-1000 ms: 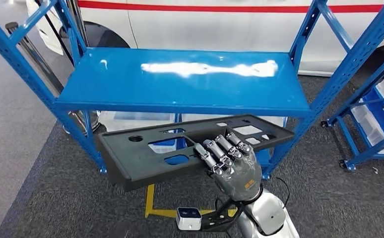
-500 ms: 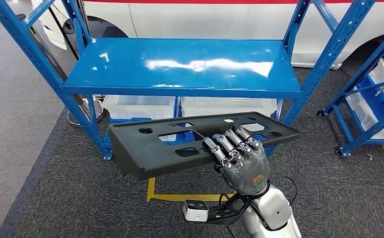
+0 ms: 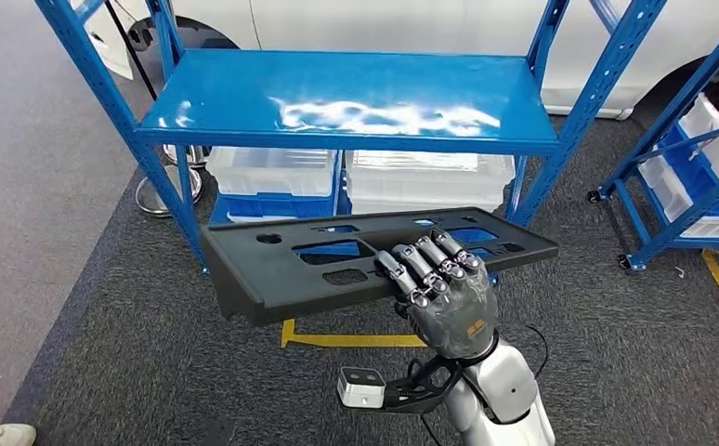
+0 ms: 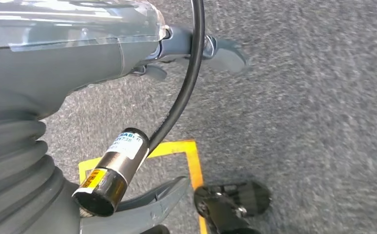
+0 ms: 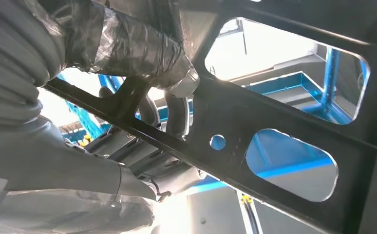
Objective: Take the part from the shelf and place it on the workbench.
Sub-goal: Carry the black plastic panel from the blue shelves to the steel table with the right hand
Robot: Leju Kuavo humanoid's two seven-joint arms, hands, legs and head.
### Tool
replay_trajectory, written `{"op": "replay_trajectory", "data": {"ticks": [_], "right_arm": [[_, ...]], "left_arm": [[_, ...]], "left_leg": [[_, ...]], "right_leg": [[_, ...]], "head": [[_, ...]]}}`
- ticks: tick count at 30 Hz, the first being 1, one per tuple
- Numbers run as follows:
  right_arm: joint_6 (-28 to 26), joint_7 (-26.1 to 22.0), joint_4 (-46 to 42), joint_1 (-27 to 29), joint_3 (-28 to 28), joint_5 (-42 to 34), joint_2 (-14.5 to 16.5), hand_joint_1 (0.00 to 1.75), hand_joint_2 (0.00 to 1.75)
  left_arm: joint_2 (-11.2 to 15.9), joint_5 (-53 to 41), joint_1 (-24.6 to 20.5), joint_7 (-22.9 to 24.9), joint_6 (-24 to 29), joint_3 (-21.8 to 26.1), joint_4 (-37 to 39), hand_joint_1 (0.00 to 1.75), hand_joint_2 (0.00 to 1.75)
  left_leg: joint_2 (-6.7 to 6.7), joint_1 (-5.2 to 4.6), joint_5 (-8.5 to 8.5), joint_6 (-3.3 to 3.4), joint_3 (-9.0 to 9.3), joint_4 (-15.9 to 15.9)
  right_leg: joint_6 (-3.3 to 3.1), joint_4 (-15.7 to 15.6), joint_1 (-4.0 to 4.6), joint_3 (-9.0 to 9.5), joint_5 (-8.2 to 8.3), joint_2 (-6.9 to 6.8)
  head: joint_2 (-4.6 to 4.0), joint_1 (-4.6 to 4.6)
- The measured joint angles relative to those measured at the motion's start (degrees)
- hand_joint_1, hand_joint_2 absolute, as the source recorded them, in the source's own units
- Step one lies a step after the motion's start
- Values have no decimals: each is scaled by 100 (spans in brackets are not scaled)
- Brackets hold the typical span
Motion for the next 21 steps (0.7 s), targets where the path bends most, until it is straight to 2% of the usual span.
{"op": "replay_trajectory", "data": {"ticks": [1,3,4,5,6,7,8,9,10,11,12,13,14,15,16,17,18,19,20,21], "right_arm": [[0,-3,16,2,-14,-1,1,175,175],[0,-11,39,4,-27,-1,1,175,175],[0,-14,49,4,-31,-1,1,175,175],[0,-16,61,5,-36,-1,1,175,175],[0,-17,74,7,-42,-1,1,175,175],[0,-19,87,8,-49,-1,1,175,175],[0,-20,97,8,-54,-1,2,175,175],[0,-22,101,4,-56,-1,4,175,175],[0,-27,102,-2,-58,-1,9,175,175],[0,-32,103,-8,-58,-1,16,175,175],[0,-37,103,-12,-60,-1,22,175,175],[0,-43,105,-12,-62,-1,26,175,175],[0,-46,112,-10,-66,-2,28,175,175],[0,-51,118,-8,-69,-2,32,175,175],[0,-57,125,-5,-72,-2,38,175,175],[0,-67,130,-5,-74,-2,45,175,175],[1,-79,133,-3,-78,-3,51,175,175],[1,-94,136,-1,-81,-4,53,175,175],[1,-107,138,3,-86,-5,53,175,175],[1,-117,143,7,-91,-8,53,175,175]], "left_arm": [[1,1,7,1,1,8,1,0,175],[3,2,8,1,1,18,2,0,175],[3,2,9,0,1,21,2,0,175],[3,2,11,-1,1,23,2,0,175],[4,2,13,-1,1,25,2,0,175],[4,2,15,-1,1,27,2,0,175],[4,2,17,-1,1,29,2,0,175],[1,2,20,-1,1,31,2,0,175],[-2,0,22,-1,0,32,2,0,175],[-5,-3,22,-1,-1,33,2,0,175],[-8,-5,24,-1,-1,34,2,0,175],[-8,-7,27,-1,-2,35,2,0,175],[-7,-8,31,-1,-2,35,2,0,175],[-4,-8,38,-4,-2,35,2,0,175],[-2,-9,46,-9,-3,36,2,0,175],[0,-12,52,-14,-3,36,2,0,175],[1,-16,56,-21,-3,37,2,0,175],[2,-21,58,-27,-4,37,2,0,175],[2,-25,57,-31,-4,37,2,0,175],[3,-28,57,-34,-4,37,2,0,175]], "left_leg": [[19,13,92,49,-79,-16],[37,14,261,107,-277,-15],[39,10,343,114,-387,-4],[40,5,421,108,-504,12],[42,1,495,99,-623,35],[43,-2,560,88,-738,64],[44,-5,617,75,-841,98],[41,-12,666,57,-924,132],[38,-17,713,31,-983,165],[37,-20,762,0,-1018,183],[38,-17,815,-36,-1035,183],[38,-16,876,-75,-1043,168],[35,-4,902,-109,-1055,160],[28,5,834,-144,-1089,194],[19,12,647,-177,-1151,316],[14,27,354,-207,-1232,552],[12,32,28,-237,-1318,878],[13,39,-219,-263,-1386,1245],[13,42,-318,-284,-1412,1568],[13,43,-260,-297,-1374,1767]], "right_leg": [[22,149,-8,-63,-227,11],[50,757,-27,-205,-903,18],[62,1126,-34,-250,-1132,18],[70,1423,-33,-249,-1197,18],[71,1582,-33,-179,-1117,17],[62,1559,-32,-24,-951,17],[42,1345,-29,225,-803,17],[11,976,-19,545,-781,17],[-18,535,-4,870,-869,16],[-41,180,15,1109,-986,17],[-61,-55,38,1245,-1089,17],[-79,-161,50,1272,-1099,17],[-104,-167,42,1225,-1039,8],[-142,-178,29,1166,-970,-1],[-180,-192,11,1092,-891,-11],[-210,-199,-4,1005,-811,-20],[-231,-197,-2,909,-734,-20],[-237,-191,0,813,-656,-23],[-234,-181,2,712,-578,-26],[-226,-166,3,607,-503,-28]], "head": [[0,5],[0,11],[0,10],[0,11],[0,10],[0,9],[0,9],[0,9],[0,8],[0,8],[0,7],[0,8],[0,10],[0,7],[0,3],[0,-1],[0,-7],[0,-9],[0,-9],[0,-9]]}}
